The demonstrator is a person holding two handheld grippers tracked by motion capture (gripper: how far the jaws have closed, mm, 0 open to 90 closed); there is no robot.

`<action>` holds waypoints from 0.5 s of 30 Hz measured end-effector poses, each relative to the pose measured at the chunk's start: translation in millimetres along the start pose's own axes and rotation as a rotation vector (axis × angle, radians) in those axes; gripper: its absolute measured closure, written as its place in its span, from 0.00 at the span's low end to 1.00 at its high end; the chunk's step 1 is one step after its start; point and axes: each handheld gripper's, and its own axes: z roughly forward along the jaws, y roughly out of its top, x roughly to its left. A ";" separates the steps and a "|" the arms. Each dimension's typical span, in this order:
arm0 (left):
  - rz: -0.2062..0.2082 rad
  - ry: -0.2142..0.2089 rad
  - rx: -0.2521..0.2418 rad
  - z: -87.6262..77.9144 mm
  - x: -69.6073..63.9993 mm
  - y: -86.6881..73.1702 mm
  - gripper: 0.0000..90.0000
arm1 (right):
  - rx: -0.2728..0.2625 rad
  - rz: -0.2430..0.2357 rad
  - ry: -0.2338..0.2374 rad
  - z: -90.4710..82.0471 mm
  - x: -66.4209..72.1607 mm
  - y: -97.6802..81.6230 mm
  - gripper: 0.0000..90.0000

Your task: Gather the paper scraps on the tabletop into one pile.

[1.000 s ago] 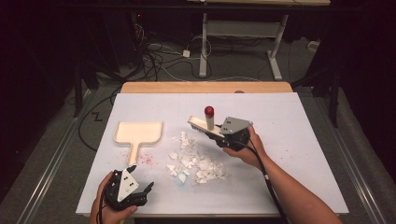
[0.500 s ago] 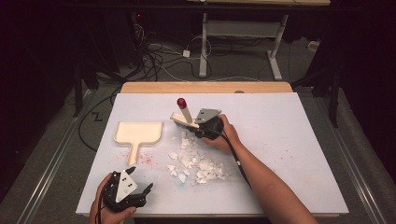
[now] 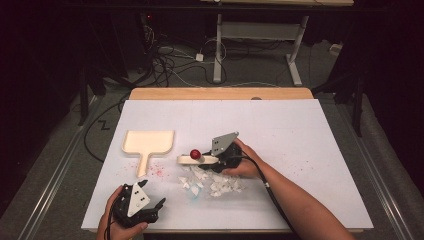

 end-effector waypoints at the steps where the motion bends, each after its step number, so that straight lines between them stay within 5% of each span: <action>1: 0.003 -0.002 0.004 0.9 -0.3 0.1 0.22 | 0.001 -0.010 0.006 -3.2 3.3 -1.2 0.70; 12: 0.007 -0.002 -0.003 0.0 -0.9 0.9 0.22 | -0.051 -0.022 0.035 -33.5 24.9 -8.2 0.75; 15: 0.006 -0.004 -0.008 -0.5 -1.1 2.1 0.22 | -0.061 -0.021 -0.015 -40.3 26.8 -8.8 0.75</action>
